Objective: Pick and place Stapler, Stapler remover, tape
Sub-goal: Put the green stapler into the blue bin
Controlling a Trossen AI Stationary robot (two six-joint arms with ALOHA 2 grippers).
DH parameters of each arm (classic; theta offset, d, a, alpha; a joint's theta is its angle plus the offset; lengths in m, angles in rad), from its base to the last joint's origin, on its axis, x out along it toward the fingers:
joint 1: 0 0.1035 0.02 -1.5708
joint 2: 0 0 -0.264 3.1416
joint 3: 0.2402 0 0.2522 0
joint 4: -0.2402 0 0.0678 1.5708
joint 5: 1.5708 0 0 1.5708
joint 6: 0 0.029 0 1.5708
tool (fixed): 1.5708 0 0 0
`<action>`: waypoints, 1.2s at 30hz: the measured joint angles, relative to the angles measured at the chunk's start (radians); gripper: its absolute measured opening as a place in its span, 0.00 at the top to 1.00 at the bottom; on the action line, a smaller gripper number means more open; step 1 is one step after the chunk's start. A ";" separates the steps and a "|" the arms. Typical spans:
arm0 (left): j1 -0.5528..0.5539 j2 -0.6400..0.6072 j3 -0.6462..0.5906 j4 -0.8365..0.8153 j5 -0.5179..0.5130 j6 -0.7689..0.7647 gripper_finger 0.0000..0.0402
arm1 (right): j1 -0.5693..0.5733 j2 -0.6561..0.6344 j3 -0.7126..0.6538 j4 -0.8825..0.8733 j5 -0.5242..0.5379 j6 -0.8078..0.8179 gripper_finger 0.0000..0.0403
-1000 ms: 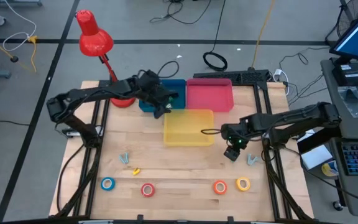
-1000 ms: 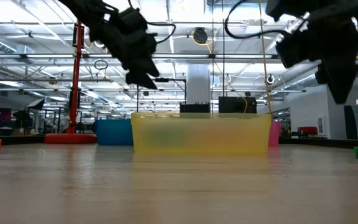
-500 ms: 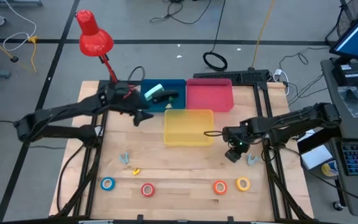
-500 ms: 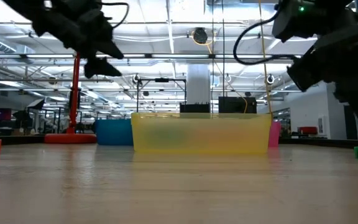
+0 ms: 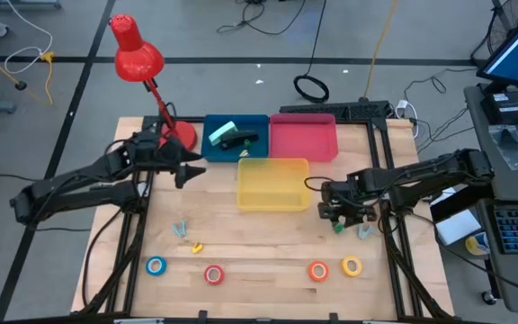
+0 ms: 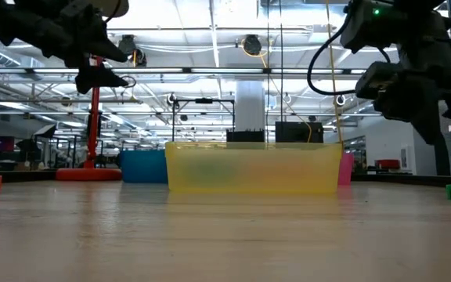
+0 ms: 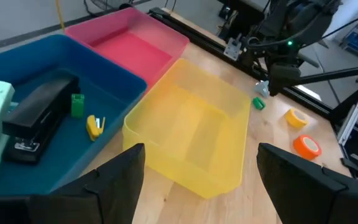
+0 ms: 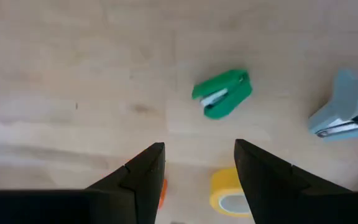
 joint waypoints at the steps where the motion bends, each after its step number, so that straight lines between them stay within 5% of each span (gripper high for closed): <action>1: 0.000 -0.009 -0.007 0.000 0.000 0.000 0.23 | 0.004 0.000 -0.001 -0.001 0.007 0.019 0.54; 13: 0.000 -0.032 -0.061 0.000 -0.001 0.005 0.23 | 0.080 0.000 -0.070 0.066 0.074 0.291 0.54; 21: 0.000 -0.032 -0.061 0.004 -0.002 0.030 0.23 | 0.095 -0.003 -0.173 0.261 0.141 0.426 0.54; 36: 0.000 -0.032 -0.061 -0.001 -0.003 0.054 0.23 | 0.095 -0.048 -0.203 0.305 0.233 0.400 0.56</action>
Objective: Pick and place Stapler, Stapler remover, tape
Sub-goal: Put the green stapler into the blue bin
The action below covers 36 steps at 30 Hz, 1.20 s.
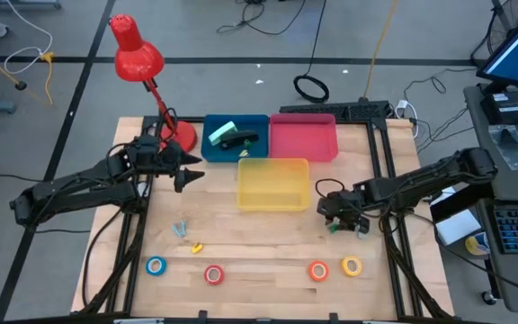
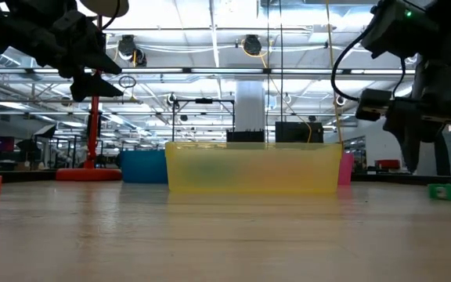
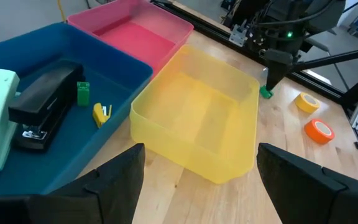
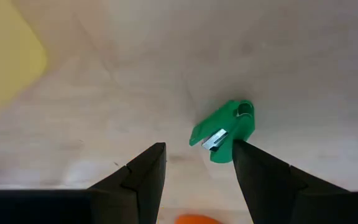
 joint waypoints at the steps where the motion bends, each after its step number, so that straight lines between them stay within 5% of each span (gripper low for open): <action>1: 0.000 0.000 0.000 0.000 0.000 0.000 0.23 | 0.000 -0.012 0.000 -0.003 0.006 0.003 0.57; 18: 0.000 0.001 0.000 -0.002 0.000 0.002 0.23 | 0.000 -0.131 -0.004 -0.015 -0.004 -0.075 0.76; 29: 0.000 0.001 0.000 -0.014 0.000 0.003 0.23 | -0.001 -0.144 -0.002 -0.017 0.152 -0.606 0.82; 36: 0.000 0.001 0.000 -0.031 0.000 -0.004 0.23 | 0.000 -0.144 -0.002 -0.032 0.144 -1.018 0.86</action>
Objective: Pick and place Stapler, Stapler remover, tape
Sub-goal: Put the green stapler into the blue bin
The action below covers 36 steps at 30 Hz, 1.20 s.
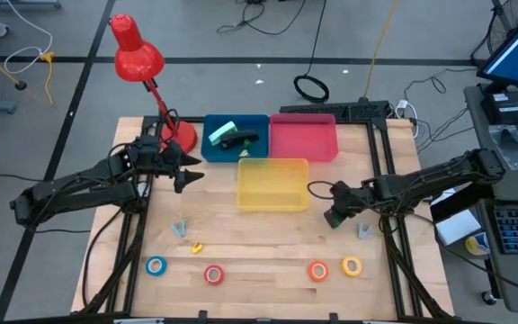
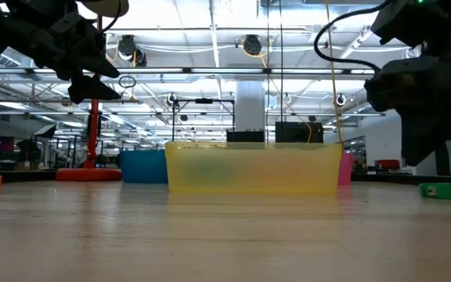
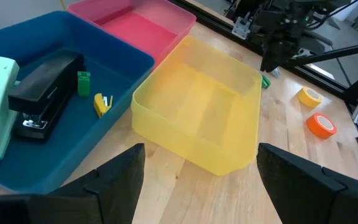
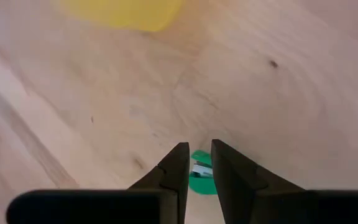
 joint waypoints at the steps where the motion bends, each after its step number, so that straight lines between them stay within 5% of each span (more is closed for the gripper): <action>1: 0.000 0.000 0.000 0.000 0.000 -0.001 0.23 | 0.000 0.000 0.000 0.005 -0.015 -0.066 0.87; 8: 0.000 0.000 0.000 0.000 0.000 -0.025 0.23 | 0.000 0.000 0.000 0.073 -0.195 -0.489 0.91; 19: 0.000 0.000 0.000 0.001 0.000 -0.082 0.23 | 0.000 0.000 0.037 0.150 -0.255 -0.725 0.99; 29: 0.000 0.000 0.000 0.002 0.000 -0.095 0.23 | -0.001 0.011 0.193 0.126 -0.048 -1.052 1.00; 36: 0.000 0.000 0.000 0.009 0.000 -0.091 0.23 | -0.044 0.037 0.214 0.098 0.050 -1.048 0.99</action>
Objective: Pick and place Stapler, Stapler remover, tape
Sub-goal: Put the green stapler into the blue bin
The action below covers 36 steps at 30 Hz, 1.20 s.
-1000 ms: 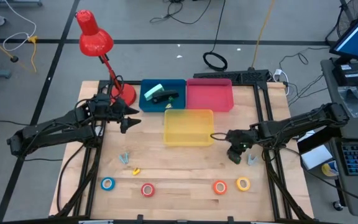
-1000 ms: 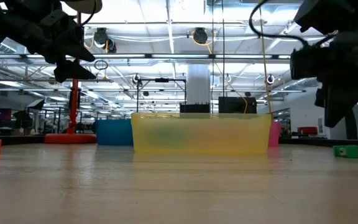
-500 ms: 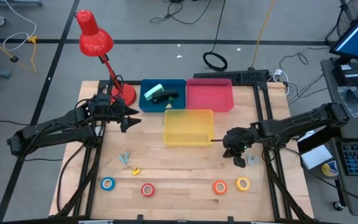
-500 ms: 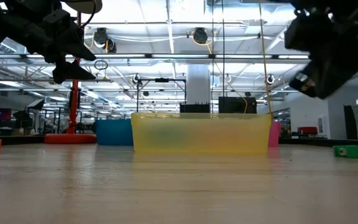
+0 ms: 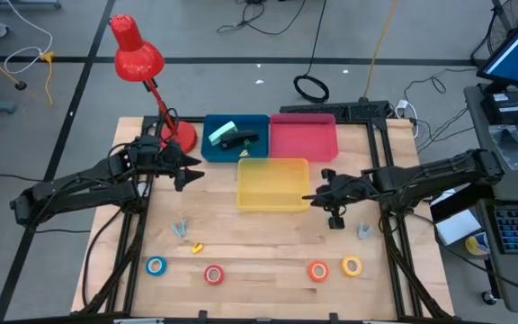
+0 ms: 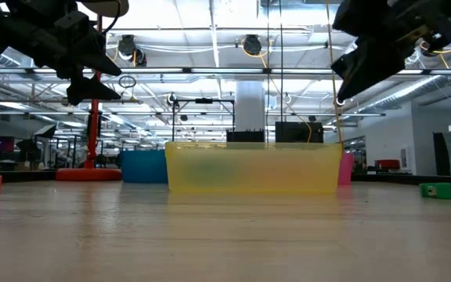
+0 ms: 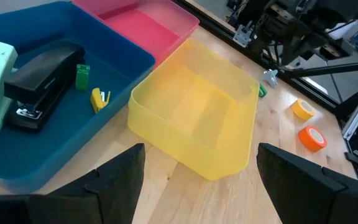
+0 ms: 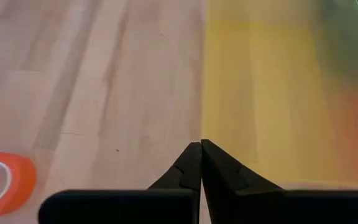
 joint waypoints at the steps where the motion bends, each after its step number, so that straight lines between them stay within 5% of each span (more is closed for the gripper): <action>1: 0.000 0.000 0.000 0.000 0.000 0.000 0.23 | -0.007 0.004 0.000 -0.019 0.000 0.020 0.99; 9: 0.000 0.000 0.000 0.005 0.001 -0.007 0.23 | -0.023 0.017 0.000 -0.107 -0.020 0.142 0.95; 17: 0.000 0.000 0.000 0.029 0.000 0.005 0.23 | -0.041 0.017 0.000 -0.107 -0.016 0.215 0.72; 23: 0.000 0.000 0.000 0.029 0.000 0.016 0.23 | -0.041 0.017 0.000 -0.194 -0.058 0.113 0.58; 36: 0.000 0.000 0.000 0.029 0.000 0.017 0.23 | -0.041 0.071 -0.001 -0.332 -0.192 0.030 0.55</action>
